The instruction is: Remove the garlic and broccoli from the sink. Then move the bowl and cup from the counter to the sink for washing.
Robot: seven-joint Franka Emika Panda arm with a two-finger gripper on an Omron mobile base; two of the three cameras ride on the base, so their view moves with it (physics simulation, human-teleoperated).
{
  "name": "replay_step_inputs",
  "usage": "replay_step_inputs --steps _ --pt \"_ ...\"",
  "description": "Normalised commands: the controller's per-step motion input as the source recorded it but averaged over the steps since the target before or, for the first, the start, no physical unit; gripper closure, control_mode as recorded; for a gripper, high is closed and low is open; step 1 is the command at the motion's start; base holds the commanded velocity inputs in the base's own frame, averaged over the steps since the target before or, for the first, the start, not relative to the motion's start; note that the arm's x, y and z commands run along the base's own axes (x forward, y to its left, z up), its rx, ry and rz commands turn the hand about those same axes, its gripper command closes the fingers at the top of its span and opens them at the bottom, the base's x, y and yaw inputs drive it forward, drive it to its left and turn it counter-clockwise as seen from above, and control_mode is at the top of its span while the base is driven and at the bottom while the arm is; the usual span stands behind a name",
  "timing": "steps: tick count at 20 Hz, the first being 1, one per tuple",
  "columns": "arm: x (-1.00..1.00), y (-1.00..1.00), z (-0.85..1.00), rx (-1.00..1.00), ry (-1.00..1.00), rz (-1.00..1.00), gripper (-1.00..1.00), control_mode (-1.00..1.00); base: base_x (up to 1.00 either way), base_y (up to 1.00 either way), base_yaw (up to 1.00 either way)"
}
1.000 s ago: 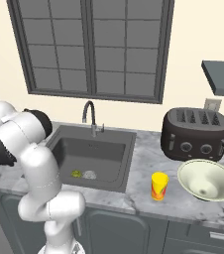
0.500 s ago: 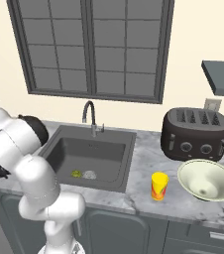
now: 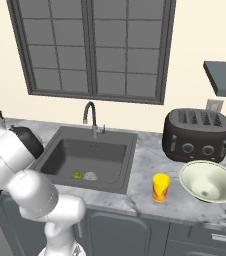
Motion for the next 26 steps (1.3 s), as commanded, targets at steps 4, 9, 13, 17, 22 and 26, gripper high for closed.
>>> replay_step_inputs --steps 4,9,13,17,22,26 --pt "0.00 -0.32 0.07 0.00 0.01 0.00 -1.00 -1.00 0.00 0.00 0.00" --pt "0.00 -0.33 0.05 0.00 0.00 0.02 -1.00 -1.00 0.00 0.00 0.00" --pt "0.00 -0.35 0.04 0.00 0.00 0.01 -1.00 -1.00 0.00 0.00 0.00" --pt "0.00 -0.36 0.03 0.00 0.00 0.02 -1.00 -1.00 0.00 0.00 0.00" --pt "0.00 -0.37 0.03 0.00 0.00 0.06 -1.00 -1.00 0.00 0.00 0.00" --pt "0.00 -0.37 0.03 0.00 0.00 0.08 -1.00 -1.00 0.00 0.00 0.00"
